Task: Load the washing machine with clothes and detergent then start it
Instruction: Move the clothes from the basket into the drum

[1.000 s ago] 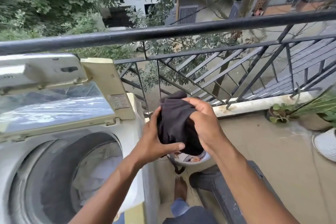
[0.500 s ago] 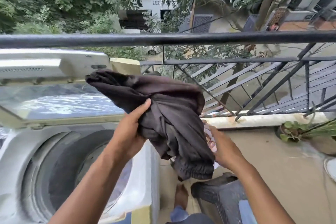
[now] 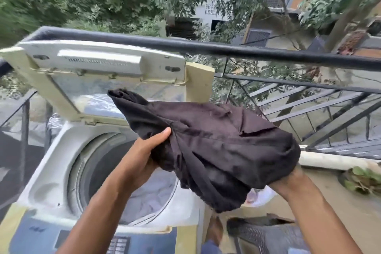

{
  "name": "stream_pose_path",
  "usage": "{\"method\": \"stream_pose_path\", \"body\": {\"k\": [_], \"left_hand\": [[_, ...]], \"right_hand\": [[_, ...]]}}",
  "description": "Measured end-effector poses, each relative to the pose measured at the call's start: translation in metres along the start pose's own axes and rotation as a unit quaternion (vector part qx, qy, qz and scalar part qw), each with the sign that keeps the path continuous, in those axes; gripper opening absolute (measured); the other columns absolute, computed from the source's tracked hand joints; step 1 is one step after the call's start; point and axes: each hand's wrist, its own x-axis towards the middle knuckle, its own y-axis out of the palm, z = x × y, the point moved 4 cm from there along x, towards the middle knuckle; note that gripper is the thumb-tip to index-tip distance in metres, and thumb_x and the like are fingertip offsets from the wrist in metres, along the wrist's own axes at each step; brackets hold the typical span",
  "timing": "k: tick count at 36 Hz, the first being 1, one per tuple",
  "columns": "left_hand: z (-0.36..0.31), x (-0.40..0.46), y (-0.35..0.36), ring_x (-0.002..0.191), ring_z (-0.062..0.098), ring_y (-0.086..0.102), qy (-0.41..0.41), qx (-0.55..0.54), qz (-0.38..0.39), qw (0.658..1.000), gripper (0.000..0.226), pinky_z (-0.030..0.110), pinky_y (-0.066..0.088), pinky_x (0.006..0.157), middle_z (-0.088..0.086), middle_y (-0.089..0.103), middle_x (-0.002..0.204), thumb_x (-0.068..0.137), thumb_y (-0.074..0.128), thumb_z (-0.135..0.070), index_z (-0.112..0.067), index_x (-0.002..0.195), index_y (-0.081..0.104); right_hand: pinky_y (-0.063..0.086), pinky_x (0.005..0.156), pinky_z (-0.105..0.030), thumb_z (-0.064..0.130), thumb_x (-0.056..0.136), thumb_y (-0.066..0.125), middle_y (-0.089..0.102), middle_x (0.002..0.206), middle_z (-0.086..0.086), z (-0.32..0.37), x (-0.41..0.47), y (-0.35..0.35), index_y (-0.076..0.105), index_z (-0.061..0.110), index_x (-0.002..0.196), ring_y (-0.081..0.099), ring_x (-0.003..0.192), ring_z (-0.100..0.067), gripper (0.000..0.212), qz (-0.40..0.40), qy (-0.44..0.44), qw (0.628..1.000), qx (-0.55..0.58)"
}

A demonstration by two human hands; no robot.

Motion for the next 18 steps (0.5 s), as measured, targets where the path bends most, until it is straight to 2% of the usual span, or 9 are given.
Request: {"method": "stream_pose_path", "body": {"k": [1,3,4,6,8,10,12,15,18], "left_hand": [[-0.002,-0.006,-0.008,0.07,0.018,0.072,0.007,0.003,-0.011,1.0,0.032,0.027,0.051,0.053,0.005,0.078,0.096,0.091,0.064,-0.03,-0.013,0.117,0.072],[-0.005,-0.015,-0.031,0.066,0.023,0.064,0.024,-0.002,-0.036,0.999,0.03,0.028,0.045,0.053,0.009,0.074,0.089,0.09,0.073,-0.035,-0.014,0.111,0.074],[-0.008,-0.02,-0.043,0.07,0.028,0.061,0.037,-0.005,-0.048,0.998,0.038,0.031,0.043,0.055,0.013,0.072,0.092,0.087,0.079,-0.041,-0.013,0.113,0.075],[-0.015,-0.032,-0.065,0.086,0.032,0.06,0.06,0.001,-0.069,0.996,0.068,0.035,0.044,0.061,0.018,0.07,0.105,0.072,0.088,-0.055,-0.01,0.121,0.074],[-0.025,-0.045,-0.083,0.101,0.033,0.063,0.091,0.016,-0.088,0.992,0.078,0.039,0.049,0.072,0.014,0.073,0.118,0.07,0.089,-0.058,-0.009,0.128,0.071],[-0.036,-0.058,-0.101,0.119,0.031,0.067,0.125,0.022,-0.103,0.987,0.06,0.046,0.052,0.093,0.01,0.072,0.131,0.086,0.079,-0.042,-0.009,0.135,0.067],[-0.045,-0.068,-0.117,0.128,0.027,0.066,0.153,0.033,-0.12,0.98,0.05,0.045,0.05,0.106,0.009,0.07,0.137,0.092,0.07,-0.027,-0.01,0.138,0.065],[-0.05,-0.079,-0.138,0.116,0.018,0.071,0.173,0.053,-0.154,0.971,0.036,0.036,0.057,0.098,0.003,0.076,0.125,0.09,0.076,-0.016,-0.012,0.126,0.071],[-0.041,-0.081,-0.159,0.103,0.012,0.074,0.155,0.067,-0.193,0.967,0.032,0.025,0.059,0.088,-0.001,0.08,0.114,0.087,0.074,-0.008,-0.013,0.119,0.073]], "right_hand": [[0.045,0.114,-0.041,0.028,0.096,0.067,0.058,0.142,-0.029,-0.001,-0.001,0.013,0.065,-0.006,0.133,0.058,0.133,-0.033,0.05,0.005,-0.017,1.0,0.002],[0.061,0.087,-0.032,0.034,0.074,0.071,0.076,0.117,-0.014,-0.006,-0.005,0.034,0.084,0.011,0.104,0.074,0.107,-0.023,0.04,-0.005,-0.003,0.999,-0.041],[0.063,0.077,-0.03,0.035,0.069,0.068,0.079,0.108,-0.009,-0.009,-0.008,0.05,0.086,0.017,0.093,0.077,0.097,-0.019,0.035,-0.006,-0.028,0.997,-0.071],[0.062,0.071,-0.026,0.035,0.069,0.063,0.081,0.101,-0.004,-0.022,-0.011,0.092,0.087,0.022,0.084,0.078,0.091,-0.015,0.032,0.042,-0.027,0.994,-0.092],[0.061,0.078,-0.024,0.031,0.07,0.064,0.08,0.105,0.0,-0.038,-0.006,0.122,0.086,0.024,0.093,0.077,0.097,-0.012,0.033,0.077,-0.034,0.988,-0.132],[0.055,0.102,-0.031,0.014,0.095,0.05,0.072,0.132,-0.001,-0.054,0.006,0.148,0.071,0.022,0.131,0.067,0.124,-0.018,0.042,0.136,-0.054,0.972,-0.184],[0.042,0.119,-0.043,0.002,0.106,0.032,0.061,0.147,-0.004,-0.071,0.01,0.173,0.052,0.018,0.146,0.056,0.139,-0.023,0.048,0.169,-0.073,0.953,-0.241],[0.033,0.123,-0.05,-0.007,0.102,0.04,0.053,0.153,-0.008,-0.095,0.026,0.192,0.052,0.014,0.146,0.048,0.144,-0.026,0.05,0.164,-0.125,0.926,-0.317],[0.042,0.115,-0.033,0.0,0.106,0.042,0.06,0.146,-0.008,-0.122,0.042,0.21,0.057,0.006,0.141,0.056,0.136,-0.018,0.039,0.149,-0.115,0.915,-0.357]]}}
